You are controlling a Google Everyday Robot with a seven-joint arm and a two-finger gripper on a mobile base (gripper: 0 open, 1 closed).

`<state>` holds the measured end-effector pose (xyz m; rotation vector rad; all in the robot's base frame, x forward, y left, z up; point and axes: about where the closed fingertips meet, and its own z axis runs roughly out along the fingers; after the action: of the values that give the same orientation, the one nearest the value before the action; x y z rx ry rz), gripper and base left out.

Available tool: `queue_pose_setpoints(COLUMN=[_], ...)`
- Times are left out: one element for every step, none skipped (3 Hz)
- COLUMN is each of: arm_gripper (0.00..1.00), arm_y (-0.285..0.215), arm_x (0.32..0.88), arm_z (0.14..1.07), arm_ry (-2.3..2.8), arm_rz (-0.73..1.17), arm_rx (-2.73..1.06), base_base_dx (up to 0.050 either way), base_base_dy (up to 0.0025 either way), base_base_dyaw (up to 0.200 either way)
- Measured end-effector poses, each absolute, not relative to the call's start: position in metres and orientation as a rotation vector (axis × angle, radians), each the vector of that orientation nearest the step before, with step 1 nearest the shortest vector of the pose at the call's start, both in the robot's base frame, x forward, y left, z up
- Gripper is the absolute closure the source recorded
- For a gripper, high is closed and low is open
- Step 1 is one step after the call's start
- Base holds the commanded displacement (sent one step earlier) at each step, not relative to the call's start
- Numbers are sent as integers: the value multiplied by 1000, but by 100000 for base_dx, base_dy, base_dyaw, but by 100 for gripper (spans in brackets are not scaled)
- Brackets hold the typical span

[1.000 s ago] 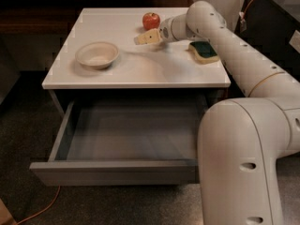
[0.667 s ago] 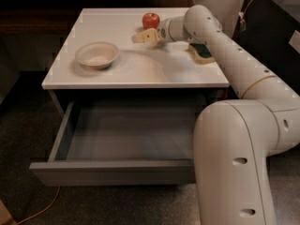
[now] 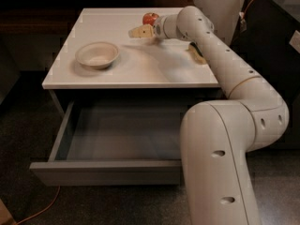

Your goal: Place apple into top drawer

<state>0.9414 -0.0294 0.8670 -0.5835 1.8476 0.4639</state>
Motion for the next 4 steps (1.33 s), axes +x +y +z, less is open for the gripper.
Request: queue_pose_setpoints(arm_gripper=[0, 2, 25, 47], arm_y=[-23, -14, -9, -19], arm_x=[956, 972, 982, 988], arm_z=[871, 871, 871, 877], arm_ry=[1819, 1795, 1792, 1788], arm_rz=[450, 446, 442, 417], arm_rx=[-558, -524, -500, -461], base_base_dx=[0, 0, 0, 0], base_base_dy=[0, 0, 0, 0], base_base_dyaw=[0, 0, 0, 0])
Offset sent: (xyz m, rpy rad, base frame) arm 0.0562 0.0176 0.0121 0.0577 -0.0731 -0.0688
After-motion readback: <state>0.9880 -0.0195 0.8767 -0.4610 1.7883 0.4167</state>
